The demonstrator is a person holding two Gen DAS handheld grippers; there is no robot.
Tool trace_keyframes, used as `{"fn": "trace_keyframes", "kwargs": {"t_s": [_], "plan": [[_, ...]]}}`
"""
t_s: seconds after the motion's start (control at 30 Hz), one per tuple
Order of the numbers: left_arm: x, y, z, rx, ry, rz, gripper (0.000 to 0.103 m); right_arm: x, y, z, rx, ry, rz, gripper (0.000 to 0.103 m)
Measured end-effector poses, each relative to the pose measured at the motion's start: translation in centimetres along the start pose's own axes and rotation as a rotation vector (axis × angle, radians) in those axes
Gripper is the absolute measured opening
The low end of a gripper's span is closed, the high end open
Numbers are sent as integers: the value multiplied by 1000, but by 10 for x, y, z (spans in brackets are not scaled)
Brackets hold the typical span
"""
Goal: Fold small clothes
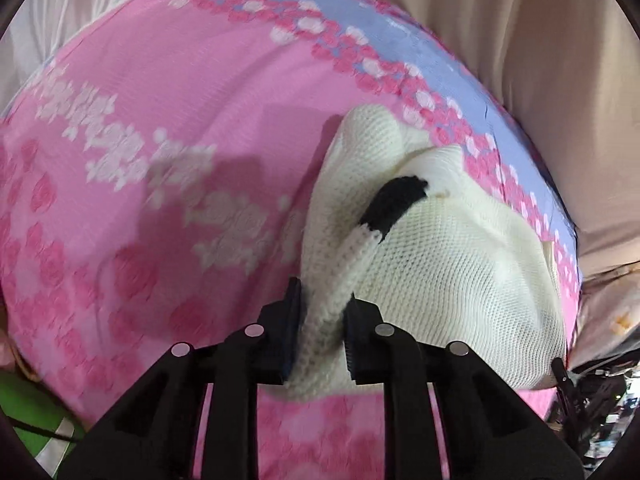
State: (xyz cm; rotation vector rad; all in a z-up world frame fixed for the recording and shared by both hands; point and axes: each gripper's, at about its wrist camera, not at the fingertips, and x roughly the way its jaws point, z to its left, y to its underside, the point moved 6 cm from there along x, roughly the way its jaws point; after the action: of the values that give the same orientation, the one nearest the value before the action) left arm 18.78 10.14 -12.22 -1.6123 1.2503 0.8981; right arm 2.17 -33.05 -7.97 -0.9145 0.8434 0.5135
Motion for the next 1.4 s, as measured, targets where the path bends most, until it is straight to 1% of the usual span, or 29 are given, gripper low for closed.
{"fn": "trace_keyframes", "kwargs": {"t_s": [0.07, 0.13, 0.17, 0.2, 0.23, 0.3, 0.37, 0.4, 0.43, 0.53, 0.67, 0.7, 0.73, 0.77, 0.8, 0.83, 0.9, 1.0, 1.03, 1.07, 1.1, 1.13, 1.17, 1.2, 1.23, 1.27, 1.3, 1.33, 1.4], "plan": [[10, 12, 15, -1, -58, 37, 13, 9, 20, -16, 13, 37, 53, 7], [29, 21, 28, -19, -92, 72, 21, 38, 47, -38, 41, 73, 144, 8], [32, 23, 30, -23, -91, 51, 25, 48, 55, -44, 52, 86, 174, 9], [28, 22, 28, -4, -135, 21, 29, 48, 58, -48, 87, 75, 152, 10], [22, 21, 22, 25, -160, 2, 29, 41, 55, -48, 113, 75, 133, 14], [1, 16, 3, 68, -157, -44, 29, 22, 42, -42, 107, 90, 67, 27], [-19, 4, -19, 124, -157, -127, 37, 10, 26, -33, 49, 106, 22, 31], [-23, -4, -28, 142, -158, -159, 51, 8, 16, -28, 19, 113, 2, 37], [-24, -12, -39, 161, -150, -184, 61, 9, 5, -23, -1, 107, -14, 39], [3, -33, -83, 275, -148, -195, 65, 29, -29, -7, -45, 100, -40, 46], [53, -49, -105, 350, -215, -163, 68, 73, -56, 16, -128, 139, -20, 50], [63, -53, -108, 356, -225, -160, 67, 87, -61, 21, -150, 168, -9, 50], [66, -55, -110, 368, -220, -168, 59, 96, -63, 25, -169, 182, 0, 50], [67, -58, -111, 382, -219, -181, 49, 105, -65, 27, -188, 191, 10, 43], [69, -62, -112, 389, -206, -172, 23, 113, -68, 30, -203, 191, 20, 6], [68, -67, -109, 363, -181, -163, 7, 116, -72, 31, -199, 183, 26, 3], [50, -86, -97, 257, -124, -189, 6, 98, -91, 39, -155, 114, -48, 0], [22, -109, -80, 185, -149, -279, 4, 73, -121, 54, -138, 61, -160, 0], [24, -115, -75, 179, -162, -278, 5, 76, -128, 54, -133, 46, -160, 0], [34, -121, -69, 171, -190, -246, 6, 88, -131, 51, -133, 58, -135, 0], [42, -124, -65, 152, -204, -223, 6, 105, -131, 42, -131, 100, -90, 2], [46, -124, -62, 132, -198, -205, 6, 117, -128, 34, -118, 129, -44, 4], [44, -121, -61, 108, -161, -193, 7, 120, -124, 28, -99, 147, -18, 8], [41, -119, -62, 105, -129, -197, 12, 116, -120, 23, -73, 141, -16, 11], [35, -115, -64, 112, -103, -205, 30, 109, -116, 20, -60, 126, -33, 16], [31, -112, -69, 126, -87, -217, 45, 101, -110, 19, -51, 124, -48, 39], [28, -109, -76, 148, -86, -235, 73, 93, -103, 16, -40, 127, -66, 60], [26, -108, -83, 168, -89, -252, 83, 87, -97, 16, -34, 127, -80, 62], [34, -107, -99, 244, -109, -262, 87, 88, -86, 15, -45, 115, -56, 62]]}}
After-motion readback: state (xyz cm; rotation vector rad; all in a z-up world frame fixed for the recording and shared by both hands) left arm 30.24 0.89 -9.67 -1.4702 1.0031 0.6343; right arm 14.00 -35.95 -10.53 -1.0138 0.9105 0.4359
